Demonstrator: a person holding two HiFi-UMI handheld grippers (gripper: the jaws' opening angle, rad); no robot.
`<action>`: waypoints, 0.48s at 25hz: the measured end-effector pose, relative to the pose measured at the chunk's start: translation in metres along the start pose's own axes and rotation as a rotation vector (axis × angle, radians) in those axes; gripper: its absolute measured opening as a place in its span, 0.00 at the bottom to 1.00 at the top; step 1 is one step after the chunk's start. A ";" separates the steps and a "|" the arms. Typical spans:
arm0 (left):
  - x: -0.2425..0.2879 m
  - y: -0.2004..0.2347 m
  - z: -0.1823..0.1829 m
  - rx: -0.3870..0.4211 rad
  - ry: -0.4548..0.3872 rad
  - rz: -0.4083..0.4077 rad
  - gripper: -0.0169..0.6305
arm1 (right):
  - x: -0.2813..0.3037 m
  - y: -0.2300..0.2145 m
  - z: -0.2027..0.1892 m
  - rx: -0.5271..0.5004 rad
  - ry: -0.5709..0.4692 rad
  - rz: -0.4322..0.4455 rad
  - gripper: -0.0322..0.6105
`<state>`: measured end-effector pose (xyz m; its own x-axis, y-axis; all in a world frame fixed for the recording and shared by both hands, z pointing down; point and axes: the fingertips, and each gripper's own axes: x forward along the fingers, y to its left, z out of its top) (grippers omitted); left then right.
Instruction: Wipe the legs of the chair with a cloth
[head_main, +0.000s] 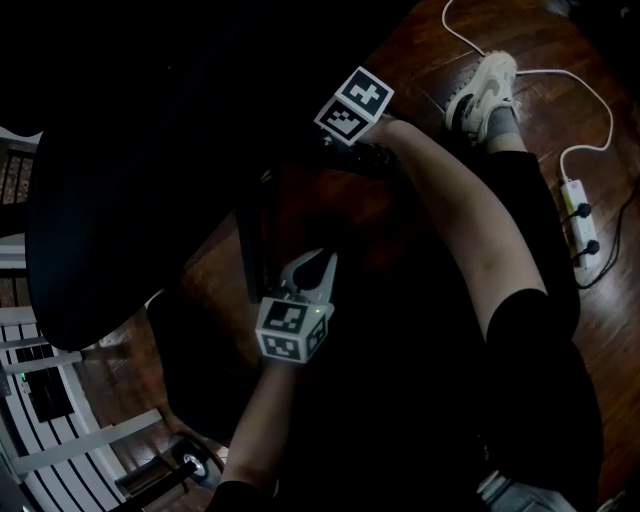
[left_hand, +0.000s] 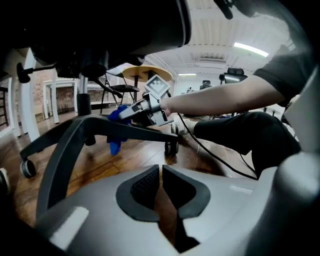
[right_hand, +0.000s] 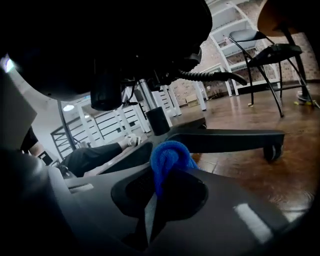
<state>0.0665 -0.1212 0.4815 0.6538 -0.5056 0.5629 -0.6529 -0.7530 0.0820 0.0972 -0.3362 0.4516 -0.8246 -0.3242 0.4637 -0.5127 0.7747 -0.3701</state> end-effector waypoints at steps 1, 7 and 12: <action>0.005 -0.007 0.003 0.016 0.000 -0.015 0.06 | -0.003 0.002 -0.004 0.016 -0.002 0.026 0.12; 0.034 -0.031 0.019 -0.004 0.001 -0.068 0.06 | -0.035 0.014 -0.037 0.002 0.051 0.102 0.12; 0.045 -0.038 0.010 -0.050 0.025 -0.062 0.06 | -0.064 0.029 -0.064 -0.051 0.096 0.090 0.12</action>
<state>0.1249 -0.1194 0.4956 0.6841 -0.4478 0.5758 -0.6304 -0.7601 0.1579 0.1509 -0.2585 0.4627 -0.8386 -0.2007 0.5065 -0.4231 0.8256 -0.3734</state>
